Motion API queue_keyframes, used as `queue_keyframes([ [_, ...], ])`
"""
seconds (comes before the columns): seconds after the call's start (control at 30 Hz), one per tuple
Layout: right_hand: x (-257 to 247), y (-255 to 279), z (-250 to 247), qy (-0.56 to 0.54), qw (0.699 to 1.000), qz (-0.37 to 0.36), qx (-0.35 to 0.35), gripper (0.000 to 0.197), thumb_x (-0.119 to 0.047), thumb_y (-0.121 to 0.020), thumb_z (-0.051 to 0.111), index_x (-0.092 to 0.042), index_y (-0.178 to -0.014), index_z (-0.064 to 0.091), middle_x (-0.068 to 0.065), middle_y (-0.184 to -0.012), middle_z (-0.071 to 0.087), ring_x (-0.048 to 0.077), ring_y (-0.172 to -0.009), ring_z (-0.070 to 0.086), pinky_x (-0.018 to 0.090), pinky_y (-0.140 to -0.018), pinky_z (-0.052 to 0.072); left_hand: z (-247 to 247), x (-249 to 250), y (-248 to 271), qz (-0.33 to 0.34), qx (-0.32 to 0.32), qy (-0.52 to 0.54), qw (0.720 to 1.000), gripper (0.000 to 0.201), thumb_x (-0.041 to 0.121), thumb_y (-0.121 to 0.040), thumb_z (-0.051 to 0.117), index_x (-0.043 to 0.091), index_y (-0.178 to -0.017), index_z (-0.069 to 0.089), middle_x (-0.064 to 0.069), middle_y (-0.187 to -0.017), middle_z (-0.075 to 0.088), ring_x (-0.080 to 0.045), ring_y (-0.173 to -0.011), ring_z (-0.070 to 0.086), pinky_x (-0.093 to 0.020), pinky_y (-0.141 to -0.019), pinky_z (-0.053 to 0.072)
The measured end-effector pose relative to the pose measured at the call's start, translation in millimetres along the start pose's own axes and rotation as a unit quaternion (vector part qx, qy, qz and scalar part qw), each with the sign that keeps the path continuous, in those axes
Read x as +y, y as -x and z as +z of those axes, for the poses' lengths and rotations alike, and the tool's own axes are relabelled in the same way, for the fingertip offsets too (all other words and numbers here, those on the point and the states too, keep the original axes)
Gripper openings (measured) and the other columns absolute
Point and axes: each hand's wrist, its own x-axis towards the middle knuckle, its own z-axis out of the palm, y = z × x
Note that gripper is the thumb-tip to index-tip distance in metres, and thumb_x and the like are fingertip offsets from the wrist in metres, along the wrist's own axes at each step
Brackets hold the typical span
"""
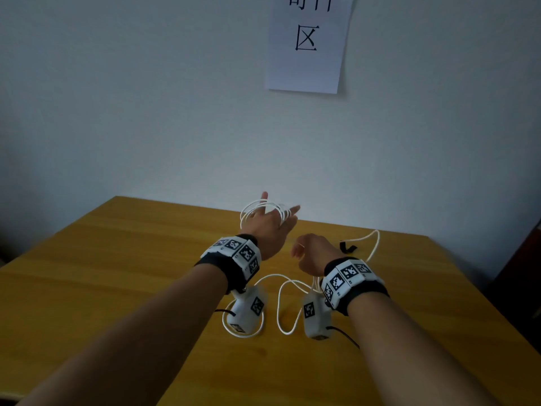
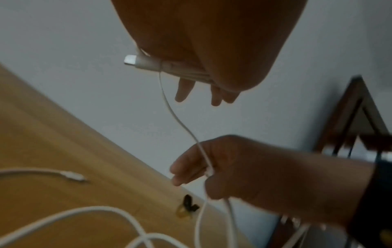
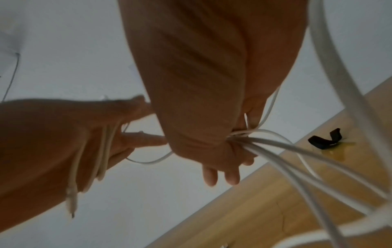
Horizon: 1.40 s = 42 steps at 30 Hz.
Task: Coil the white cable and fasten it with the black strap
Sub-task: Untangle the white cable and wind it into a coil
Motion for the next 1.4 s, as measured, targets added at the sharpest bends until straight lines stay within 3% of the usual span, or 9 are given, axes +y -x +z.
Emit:
queue_keyframes([
  [0.13,-4.6,3.9,-3.8,-0.026,0.998,-0.05,-0.009,0.04,0.011,-0.083,0.051,-0.021,-0.093,0.072,0.0,-0.107,0.072,0.017,-0.104,0.067,0.032,-0.085,0.056,1.4,-9.7,5.8,-0.047,-0.073,-0.141,0.986,0.05,0.056,-0.1,0.021,0.048,-0.149,0.027,-0.016,-0.161,0.023,-0.03,-0.152,0.004,-0.049,-0.121,0.013],
  [0.3,-7.8,5.5,-5.7,-0.071,0.993,-0.091,0.005,0.039,0.011,-0.083,0.052,-0.017,-0.096,0.076,0.0,-0.098,0.076,0.014,-0.095,0.07,0.019,-0.07,0.049,-1.1,-9.9,13.0,-0.052,-0.074,-0.218,0.972,0.056,0.059,-0.099,0.016,0.032,-0.119,0.061,-0.013,-0.113,0.067,-0.034,-0.112,0.06,-0.044,-0.092,0.047],
  [0.43,-5.3,0.5,-0.6,-0.084,0.991,-0.095,0.039,0.031,0.002,-0.09,0.057,-0.022,-0.087,0.075,0.001,-0.096,0.076,0.015,-0.092,0.069,0.019,-0.067,0.048,0.3,-10.2,15.1,-0.042,-0.084,-0.259,0.961,0.055,0.054,-0.101,0.017,0.024,-0.107,0.062,-0.008,-0.106,0.067,-0.029,-0.096,0.063,-0.037,-0.073,0.044],
  [0.57,1.2,-1.4,0.1,-0.081,0.993,-0.078,0.042,0.023,-0.004,-0.088,0.064,-0.021,-0.095,0.077,0.002,-0.102,0.075,0.017,-0.096,0.069,0.03,-0.079,0.057,-0.4,-14.3,13.9,-0.079,-0.116,-0.226,0.964,0.063,0.057,-0.1,0.02,0.011,-0.098,0.063,-0.011,-0.108,0.068,-0.03,-0.097,0.064,-0.038,-0.079,0.049],
  [0.7,8.7,-1.1,1.6,-0.063,0.996,-0.051,0.026,0.027,-0.01,-0.085,0.073,-0.019,-0.111,0.074,0.001,-0.115,0.069,0.017,-0.102,0.065,0.026,-0.078,0.05,-4.5,-10.8,11.5,-0.097,-0.122,-0.133,0.979,0.064,0.063,-0.096,0.034,0.011,-0.078,0.068,-0.003,-0.078,0.067,-0.022,-0.081,0.064,-0.035,-0.076,0.049],
  [0.9,20.1,-2.1,7.6,-0.102,0.994,-0.03,0.04,0.051,-0.036,-0.079,0.086,-0.026,-0.125,0.067,-0.001,-0.125,0.066,0.014,-0.105,0.063,0.027,-0.082,0.048,-6.1,-5.5,11.4,-0.114,-0.06,-0.051,0.99,0.042,0.05,-0.091,0.056,0.012,-0.108,0.06,-0.006,-0.118,0.066,-0.025,-0.107,0.063,-0.031,-0.081,0.047],
  [1.17,15.0,3.9,5.0,-0.175,0.984,-0.028,0.022,0.093,-0.086,-0.064,0.069,-0.026,-0.134,0.061,-0.004,-0.132,0.064,0.014,-0.116,0.062,0.039,-0.095,0.054,-0.8,-10.8,8.4,-0.148,-0.044,-0.034,0.987,0.042,0.05,-0.096,0.046,0.012,-0.109,0.058,-0.007,-0.108,0.066,-0.026,-0.093,0.061,-0.035,-0.079,0.051],
  [1.3,10.8,6.2,1.7,-0.173,0.984,-0.038,0.032,0.102,-0.086,-0.067,0.065,-0.028,-0.149,0.047,-0.001,-0.157,0.041,0.02,-0.144,0.04,0.044,-0.111,0.041,-0.5,-14.2,3.5,-0.164,-0.041,-0.016,0.986,0.056,0.052,-0.096,0.044,0.003,-0.122,0.057,-0.015,-0.111,0.067,-0.028,-0.09,0.062,-0.032,-0.069,0.045],
  [1.4,8.3,3.8,-1.0,-0.229,0.97,-0.046,0.071,0.08,-0.075,-0.087,0.055,-0.023,-0.147,0.051,0.0,-0.152,0.05,0.017,-0.138,0.047,0.035,-0.105,0.04,-4.4,-11.4,2.8,-0.174,-0.044,0.018,0.984,0.063,0.053,-0.098,0.043,0.0,-0.132,0.051,-0.016,-0.111,0.067,-0.028,-0.088,0.063,-0.029,-0.062,0.043],
])
